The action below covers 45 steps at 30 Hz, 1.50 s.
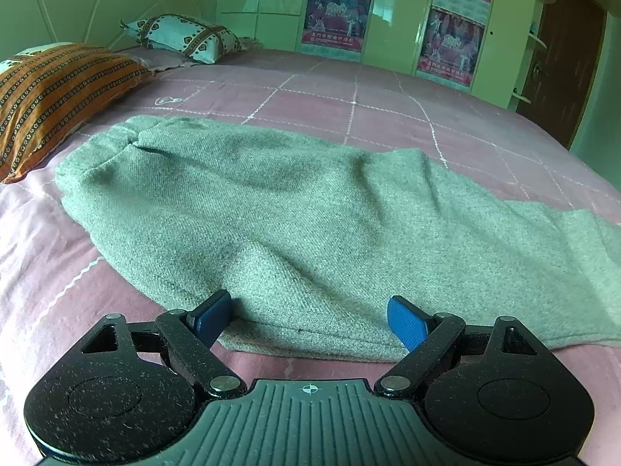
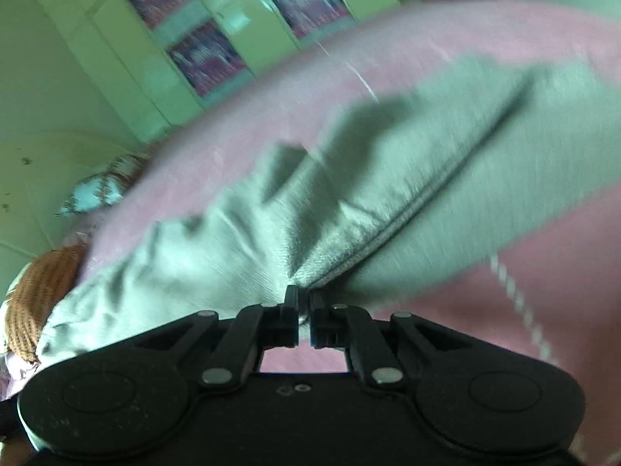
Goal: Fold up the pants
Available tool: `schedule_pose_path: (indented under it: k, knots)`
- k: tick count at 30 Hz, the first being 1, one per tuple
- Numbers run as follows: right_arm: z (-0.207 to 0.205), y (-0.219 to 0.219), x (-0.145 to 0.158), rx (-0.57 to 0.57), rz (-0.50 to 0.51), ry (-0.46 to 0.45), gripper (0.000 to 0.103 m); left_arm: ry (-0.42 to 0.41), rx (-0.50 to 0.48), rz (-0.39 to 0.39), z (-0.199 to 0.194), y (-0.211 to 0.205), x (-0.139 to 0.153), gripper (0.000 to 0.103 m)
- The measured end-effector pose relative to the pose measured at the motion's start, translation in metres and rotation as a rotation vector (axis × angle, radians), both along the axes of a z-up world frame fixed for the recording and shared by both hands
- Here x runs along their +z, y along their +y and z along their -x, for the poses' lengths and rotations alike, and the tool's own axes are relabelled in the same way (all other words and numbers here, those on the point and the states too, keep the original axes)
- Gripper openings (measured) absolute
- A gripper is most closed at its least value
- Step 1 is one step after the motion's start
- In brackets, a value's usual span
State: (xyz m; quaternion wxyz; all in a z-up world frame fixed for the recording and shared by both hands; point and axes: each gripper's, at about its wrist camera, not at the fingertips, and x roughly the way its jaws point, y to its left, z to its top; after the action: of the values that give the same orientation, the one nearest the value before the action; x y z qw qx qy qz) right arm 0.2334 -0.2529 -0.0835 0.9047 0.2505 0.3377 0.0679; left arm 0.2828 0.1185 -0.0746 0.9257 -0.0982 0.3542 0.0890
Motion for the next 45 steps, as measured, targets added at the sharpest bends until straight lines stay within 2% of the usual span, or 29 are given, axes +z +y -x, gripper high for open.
schedule_pose_path:
  k: [2,3,5,7,10,17,20,22,25,27,28,29,31,36,40,42,43,45]
  knots:
    - [0.001,-0.003,-0.001,-0.010,-0.042,-0.009,0.000,0.003,-0.004,0.006,0.001,0.001,0.001,0.087]
    - [0.003,-0.005,0.001,-0.010,-0.061,-0.015,0.006,0.006,-0.006,0.004,0.001,0.001,0.001,0.087]
    - [0.007,-0.008,0.004,-0.005,-0.071,-0.009,0.009,0.007,0.021,0.007,0.005,0.001,0.011,0.087]
    - [0.021,-0.021,0.014,-0.035,-0.085,-0.067,0.009,-0.036,0.048,0.037,0.014,-0.002,0.024,0.087]
    - [0.024,-0.046,0.026,-0.083,-0.073,-0.099,0.008,-0.055,0.008,-0.014,0.011,-0.027,0.031,0.087]
    - [-0.013,-0.102,0.023,-0.196,-0.060,-0.067,0.014,-0.005,-0.121,-0.050,-0.021,-0.088,0.019,0.087]
    - [-0.037,-0.124,0.012,-0.262,-0.103,-0.038,0.015,0.075,-0.124,0.002,-0.035,-0.093,0.003,0.089]
    - [-0.053,-0.144,0.003,-0.296,-0.148,-0.010,0.015,0.068,-0.120,0.030,-0.037,-0.090,-0.004,0.093]
    - [-0.071,-0.160,-0.005,-0.316,-0.178,-0.004,0.013,0.074,-0.131,0.004,-0.036,-0.095,-0.004,0.095]
    - [-0.078,-0.167,-0.005,-0.321,-0.191,-0.016,0.016,0.072,-0.134,0.003,-0.035,-0.096,-0.004,0.095]
    - [-0.082,-0.169,-0.005,-0.314,-0.188,-0.018,0.014,0.073,-0.135,0.002,-0.035,-0.096,-0.004,0.095]
    - [-0.085,-0.169,-0.004,-0.296,-0.178,-0.023,0.000,0.073,-0.134,0.002,-0.036,-0.095,-0.004,0.095]
    - [-0.083,-0.164,0.007,-0.265,-0.099,-0.046,0.000,0.073,-0.129,0.002,-0.036,-0.097,-0.003,0.096]
    - [-0.067,-0.143,0.050,-0.198,0.040,-0.184,0.000,0.065,-0.108,-0.006,-0.037,-0.100,-0.004,0.098]
    - [-0.030,-0.140,0.072,-0.265,0.092,-0.232,0.000,0.064,-0.114,0.012,-0.036,-0.097,-0.003,0.098]
    - [-0.020,-0.143,0.058,-0.280,0.118,-0.181,0.000,0.065,-0.116,0.020,-0.037,-0.096,-0.003,0.098]
    - [-0.017,-0.147,0.042,-0.290,0.112,-0.128,0.000,0.066,-0.118,0.020,-0.037,-0.095,-0.003,0.098]
    - [-0.018,-0.159,0.017,-0.316,0.063,-0.037,0.000,0.069,-0.122,0.021,-0.037,-0.094,-0.002,0.098]
